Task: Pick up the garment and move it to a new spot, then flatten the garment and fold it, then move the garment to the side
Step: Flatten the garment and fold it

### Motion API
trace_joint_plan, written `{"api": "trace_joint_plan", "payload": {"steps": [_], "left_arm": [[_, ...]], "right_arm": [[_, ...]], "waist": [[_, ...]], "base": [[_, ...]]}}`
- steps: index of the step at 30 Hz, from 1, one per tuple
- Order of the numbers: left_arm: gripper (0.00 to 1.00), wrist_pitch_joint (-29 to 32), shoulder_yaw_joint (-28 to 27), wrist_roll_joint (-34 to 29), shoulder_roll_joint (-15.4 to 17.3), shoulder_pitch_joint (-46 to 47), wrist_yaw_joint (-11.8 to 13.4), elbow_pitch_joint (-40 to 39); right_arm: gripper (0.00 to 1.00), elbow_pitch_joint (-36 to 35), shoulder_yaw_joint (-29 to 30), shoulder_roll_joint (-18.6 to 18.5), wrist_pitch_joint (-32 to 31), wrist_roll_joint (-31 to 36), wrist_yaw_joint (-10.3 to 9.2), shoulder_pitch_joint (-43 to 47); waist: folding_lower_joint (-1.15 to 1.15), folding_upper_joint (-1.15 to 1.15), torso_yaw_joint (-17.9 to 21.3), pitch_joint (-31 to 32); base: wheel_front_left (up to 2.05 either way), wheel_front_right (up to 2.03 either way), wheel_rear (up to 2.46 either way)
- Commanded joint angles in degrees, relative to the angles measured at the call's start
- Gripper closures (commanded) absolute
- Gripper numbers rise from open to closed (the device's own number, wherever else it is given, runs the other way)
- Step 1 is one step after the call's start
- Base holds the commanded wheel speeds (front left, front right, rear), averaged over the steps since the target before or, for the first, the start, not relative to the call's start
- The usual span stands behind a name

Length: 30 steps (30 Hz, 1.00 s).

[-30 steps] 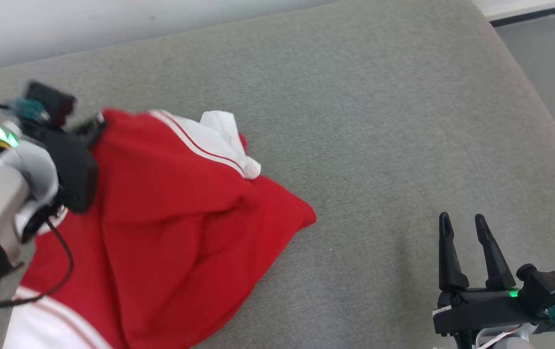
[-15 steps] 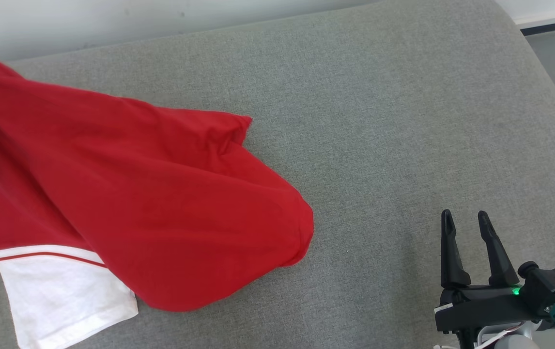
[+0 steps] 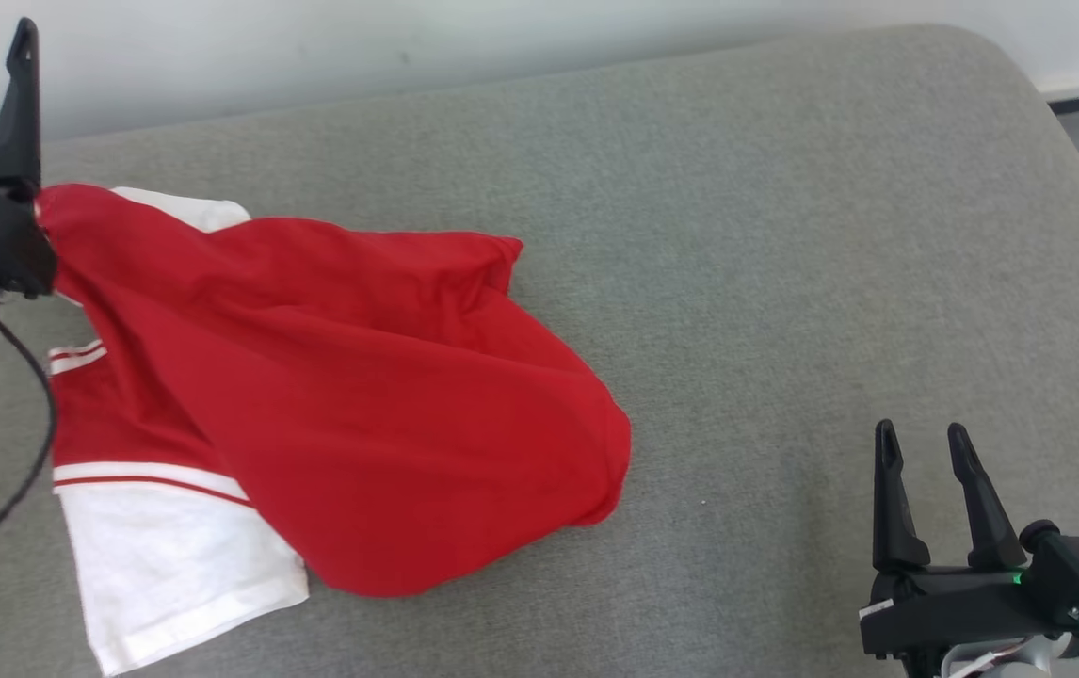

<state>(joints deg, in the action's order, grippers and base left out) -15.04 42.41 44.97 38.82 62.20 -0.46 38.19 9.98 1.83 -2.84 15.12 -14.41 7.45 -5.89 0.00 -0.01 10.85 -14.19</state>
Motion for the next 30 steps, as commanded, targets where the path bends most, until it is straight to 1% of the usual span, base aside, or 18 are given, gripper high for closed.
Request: {"api": "trace_joint_plan", "payload": {"steps": [1, 5, 8, 10, 11, 14, 19, 22, 26, 30], "left_arm": [[0.0, -0.2, -3.2, -1.7, -0.6, -3.3, 0.6, -2.8], [0.0, -0.2, -11.6, -5.5, -2.1, -10.9, 1.1, -10.2], [0.0, -0.2, -16.6, -7.9, -3.6, -17.0, 0.8, -14.5], [0.0, -0.2, -19.6, -9.5, -4.7, -20.9, 0.5, -17.3], [0.0, -0.2, -19.6, -9.5, -4.7, -20.9, 0.5, -17.3], [0.0, -0.2, -24.1, -11.9, -6.8, -27.1, 0.7, -21.4], [0.0, -0.2, -31.1, -15.6, -11.4, -37.6, 0.4, -27.2], [0.0, -0.2, -33.6, -17.8, -13.9, -43.1, -0.6, -29.2], [0.0, -0.2, -35.8, -20.6, -16.4, -48.5, -1.9, -30.3], [0.0, -0.2, -38.3, -23.0, -19.0, -53.1, -2.1, -31.9]], "right_arm": [[0.0, 0.1, 0.3, -0.1, 0.0, 0.5, 0.08, 0.8], [0.0, 0.5, 0.4, -0.1, 0.0, 0.8, 0.08, 1.7], [0.0, 0.7, 0.4, -0.1, 0.0, 1.1, 0.08, 2.1], [0.0, 0.9, 0.5, -0.1, 0.0, 1.4, 0.08, 2.4], [0.0, 0.9, 0.5, -0.1, 0.0, 1.4, 0.08, 2.4], [0.0, 1.2, 0.5, -0.1, 0.0, 1.5, 0.08, 3.0], [0.0, 1.8, 0.2, -0.1, 0.0, 2.0, 0.08, 3.9], [0.0, 2.1, 0.3, -0.1, 0.0, 2.5, 0.08, 4.2], [0.0, 2.4, 0.1, -0.1, 0.0, 2.8, 0.08, 4.6], [0.0, 2.9, -0.6, -0.1, 0.0, 2.9, 0.08, 4.5]], "waist": [[0.0, 0.01, -2.6, 2.4], [0.0, 0.01, -4.9, 4.3], [0.0, 0.01, -6.6, 5.4], [0.0, 0.01, -7.6, 6.0], [0.0, 0.01, -7.6, 6.0], [0.0, 0.01, -8.9, 7.0], [0.0, 0.01, -10.6, 8.7], [0.0, 0.01, -11.7, 9.5], [0.0, 0.01, -12.6, 10.3], [0.0, 0.01, -12.9, 10.7]], "base": [[0.0, 0.0, 0.0], [0.0, 0.0, 0.0], [0.0, 0.0, 0.0], [0.0, 0.0, 0.0], [0.0, 0.0, 0.0], [0.0, 0.0, 0.0], [0.0, 0.0, 0.0], [0.0, 0.0, 0.0], [0.0, 0.0, 0.0], [0.0, 0.0, 0.0]]}}
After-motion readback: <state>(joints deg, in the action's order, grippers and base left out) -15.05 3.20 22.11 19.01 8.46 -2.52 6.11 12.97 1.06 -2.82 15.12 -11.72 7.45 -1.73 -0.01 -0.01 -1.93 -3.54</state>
